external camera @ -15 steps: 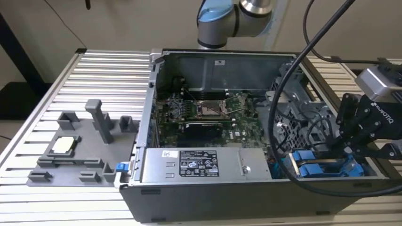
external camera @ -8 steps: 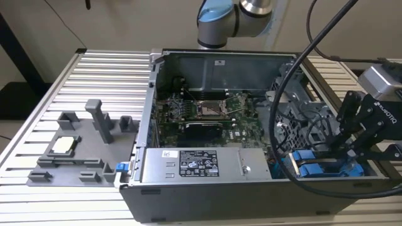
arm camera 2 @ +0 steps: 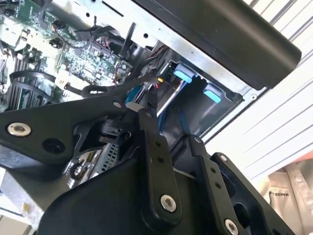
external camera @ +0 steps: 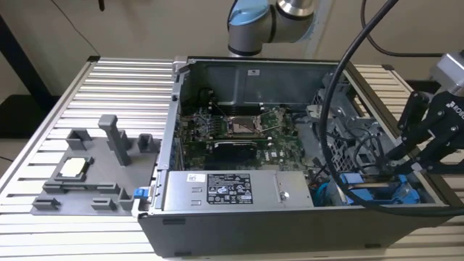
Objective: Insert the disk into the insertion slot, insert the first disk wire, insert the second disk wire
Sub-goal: 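Insert the first disk wire, then insert the second disk wire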
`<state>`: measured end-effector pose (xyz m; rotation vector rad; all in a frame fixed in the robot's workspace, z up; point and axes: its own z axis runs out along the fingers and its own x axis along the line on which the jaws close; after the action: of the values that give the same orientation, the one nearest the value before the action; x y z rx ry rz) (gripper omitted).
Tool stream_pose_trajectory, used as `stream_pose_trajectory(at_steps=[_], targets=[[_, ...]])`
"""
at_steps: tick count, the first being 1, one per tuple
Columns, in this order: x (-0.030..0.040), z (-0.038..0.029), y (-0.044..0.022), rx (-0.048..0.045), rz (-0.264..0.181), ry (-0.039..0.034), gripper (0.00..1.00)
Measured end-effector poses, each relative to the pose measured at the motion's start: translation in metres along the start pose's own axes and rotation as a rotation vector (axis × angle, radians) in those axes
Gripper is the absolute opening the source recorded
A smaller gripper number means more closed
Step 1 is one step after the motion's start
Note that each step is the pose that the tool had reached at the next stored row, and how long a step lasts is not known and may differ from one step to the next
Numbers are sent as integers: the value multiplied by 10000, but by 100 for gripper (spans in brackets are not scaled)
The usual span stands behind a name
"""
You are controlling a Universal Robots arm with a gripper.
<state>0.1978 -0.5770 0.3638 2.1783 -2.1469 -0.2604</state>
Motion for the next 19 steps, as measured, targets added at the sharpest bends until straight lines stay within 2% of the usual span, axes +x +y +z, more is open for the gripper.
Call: stream_pose_trajectory(at_steps=[3, 5, 19], targets=[[-5, -75, 13, -5, 13, -1, 33], [-5, -95, 17, -6, 15, -4, 33], [-22, -96, 20, -7, 15, 4, 33]])
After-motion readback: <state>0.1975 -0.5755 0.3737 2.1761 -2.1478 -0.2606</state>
